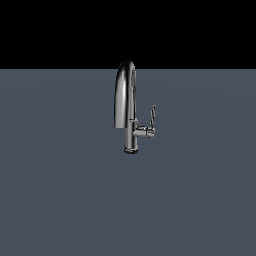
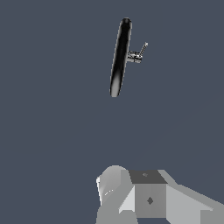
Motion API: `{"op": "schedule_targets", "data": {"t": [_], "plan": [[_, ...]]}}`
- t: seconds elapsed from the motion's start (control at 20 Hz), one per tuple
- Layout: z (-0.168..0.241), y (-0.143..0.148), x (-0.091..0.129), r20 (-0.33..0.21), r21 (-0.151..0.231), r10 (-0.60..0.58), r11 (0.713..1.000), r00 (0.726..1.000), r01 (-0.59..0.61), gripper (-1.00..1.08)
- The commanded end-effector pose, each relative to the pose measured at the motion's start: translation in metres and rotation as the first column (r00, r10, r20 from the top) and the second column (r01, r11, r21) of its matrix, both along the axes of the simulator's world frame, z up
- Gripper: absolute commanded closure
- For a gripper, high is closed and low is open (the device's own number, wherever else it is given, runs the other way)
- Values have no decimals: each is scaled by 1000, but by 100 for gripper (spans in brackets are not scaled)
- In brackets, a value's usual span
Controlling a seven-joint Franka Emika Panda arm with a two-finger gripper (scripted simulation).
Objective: Turn on the faucet by rotating a designated handle.
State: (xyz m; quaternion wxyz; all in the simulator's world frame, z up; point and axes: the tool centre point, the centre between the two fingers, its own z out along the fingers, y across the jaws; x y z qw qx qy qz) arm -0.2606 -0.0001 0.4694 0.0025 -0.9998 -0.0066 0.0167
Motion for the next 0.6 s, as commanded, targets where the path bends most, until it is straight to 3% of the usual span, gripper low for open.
{"op": "schedule_targets", "data": {"t": [0.0,0.55], "plan": [[0,0,0,0,0,0,1000,1000,0,108],[-2,0,16,-38,42,-45,998,998,46,108]]}}
